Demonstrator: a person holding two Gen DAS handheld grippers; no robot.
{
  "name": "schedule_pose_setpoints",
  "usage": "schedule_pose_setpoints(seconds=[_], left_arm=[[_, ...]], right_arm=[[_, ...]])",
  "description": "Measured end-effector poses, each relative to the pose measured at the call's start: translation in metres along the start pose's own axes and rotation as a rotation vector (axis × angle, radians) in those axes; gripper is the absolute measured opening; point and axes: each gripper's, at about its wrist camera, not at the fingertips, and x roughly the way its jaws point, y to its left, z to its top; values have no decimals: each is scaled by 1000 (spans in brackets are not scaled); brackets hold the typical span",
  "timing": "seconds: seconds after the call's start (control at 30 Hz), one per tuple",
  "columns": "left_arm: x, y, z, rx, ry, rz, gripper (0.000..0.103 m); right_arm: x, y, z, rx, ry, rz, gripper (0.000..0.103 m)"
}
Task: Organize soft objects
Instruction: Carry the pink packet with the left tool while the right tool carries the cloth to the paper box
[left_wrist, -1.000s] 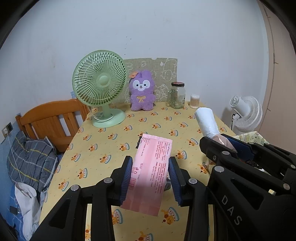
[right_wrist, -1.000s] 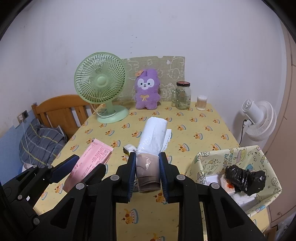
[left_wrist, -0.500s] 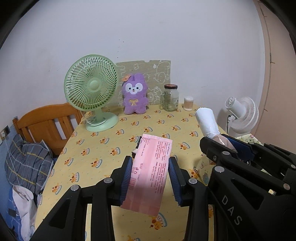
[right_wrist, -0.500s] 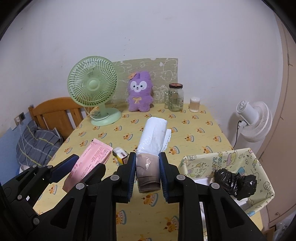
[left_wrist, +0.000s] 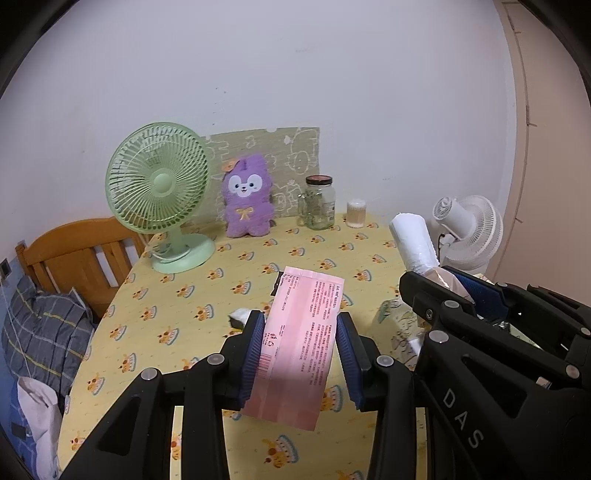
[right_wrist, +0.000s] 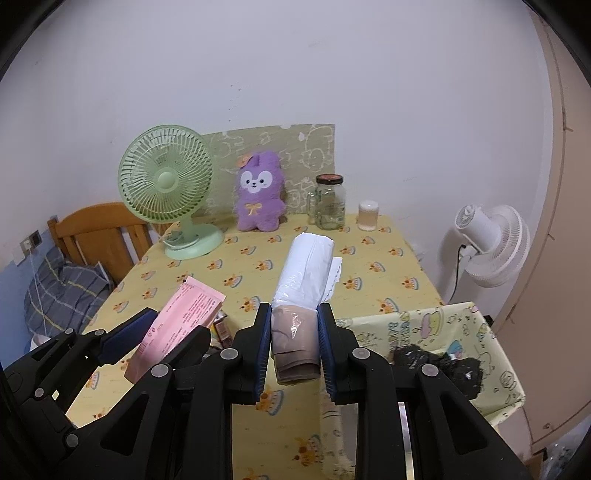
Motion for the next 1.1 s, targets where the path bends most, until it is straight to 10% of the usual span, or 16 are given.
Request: schedule_pose_setpoints(seconds=[1.1], left_arm=[[28,-91,6,76,0,-120,40]], right_arm=[[-2,-94,-13,59,-20,-126,27]])
